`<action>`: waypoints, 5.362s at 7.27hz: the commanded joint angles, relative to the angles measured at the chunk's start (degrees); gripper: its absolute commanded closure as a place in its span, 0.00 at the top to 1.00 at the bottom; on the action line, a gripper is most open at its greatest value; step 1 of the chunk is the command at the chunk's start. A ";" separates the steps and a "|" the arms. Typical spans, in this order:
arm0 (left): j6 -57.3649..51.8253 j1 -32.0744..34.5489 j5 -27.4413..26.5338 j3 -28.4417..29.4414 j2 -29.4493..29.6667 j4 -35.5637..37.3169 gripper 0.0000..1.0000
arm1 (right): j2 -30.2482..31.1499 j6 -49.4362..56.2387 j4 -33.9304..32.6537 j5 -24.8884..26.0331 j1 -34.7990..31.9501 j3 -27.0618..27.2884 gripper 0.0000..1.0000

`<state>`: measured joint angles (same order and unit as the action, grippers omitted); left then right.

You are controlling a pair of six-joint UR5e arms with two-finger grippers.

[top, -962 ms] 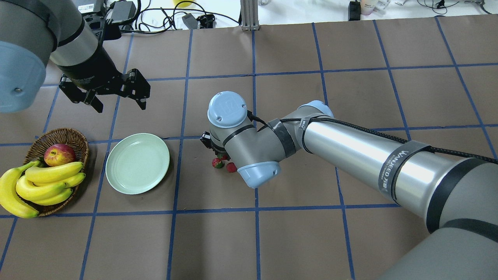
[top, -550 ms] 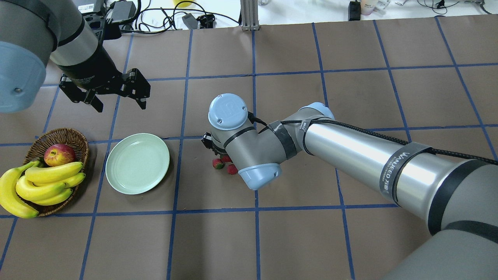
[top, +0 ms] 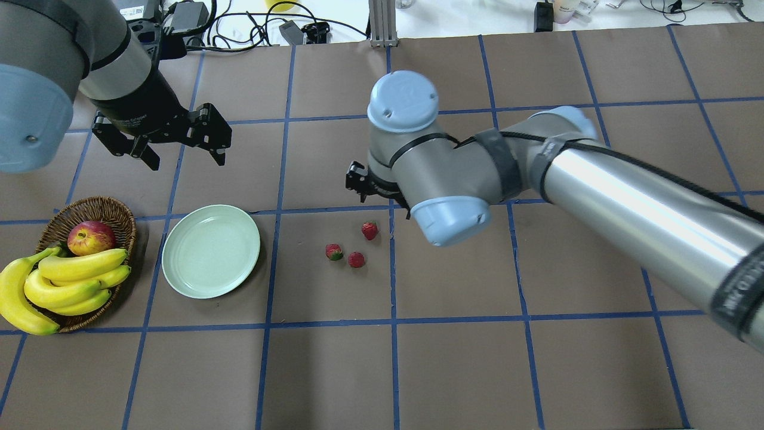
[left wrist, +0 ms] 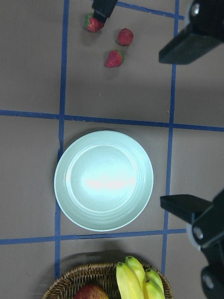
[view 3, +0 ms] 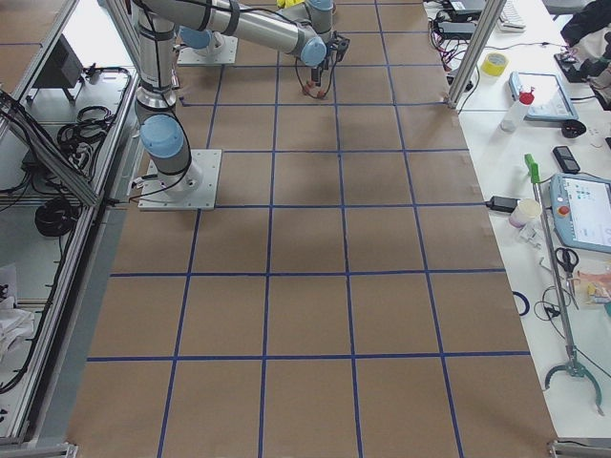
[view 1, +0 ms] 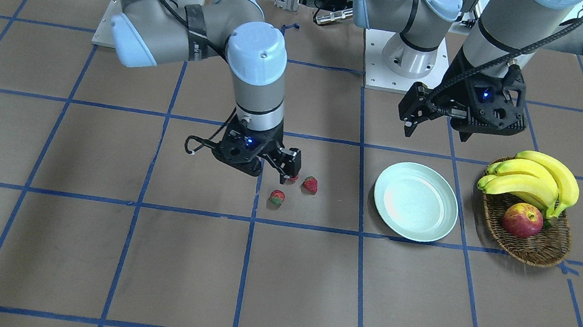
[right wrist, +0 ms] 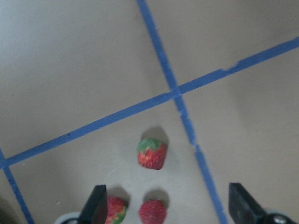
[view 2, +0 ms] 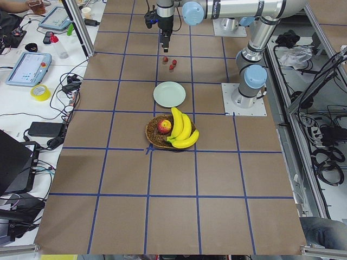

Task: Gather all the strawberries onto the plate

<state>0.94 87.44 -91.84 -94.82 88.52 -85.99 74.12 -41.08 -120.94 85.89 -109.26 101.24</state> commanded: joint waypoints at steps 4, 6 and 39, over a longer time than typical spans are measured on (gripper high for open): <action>1.51 -1.39 -0.01 -0.36 1.29 0.21 1.00 | 12.36 36.38 23.18 9.48 20.82 -7.51 1.00; 7.38 -0.52 1.13 -4.30 2.35 2.13 1.00 | 13.76 36.60 32.13 1.51 20.84 -18.83 1.00; 8.12 -11.06 -10.99 -14.70 19.31 13.56 0.00 | 16.41 45.21 28.22 4.90 18.99 -12.47 1.00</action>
<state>9.78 77.71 -102.15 -109.20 106.85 -73.06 90.53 4.13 -92.72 90.74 -90.26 88.77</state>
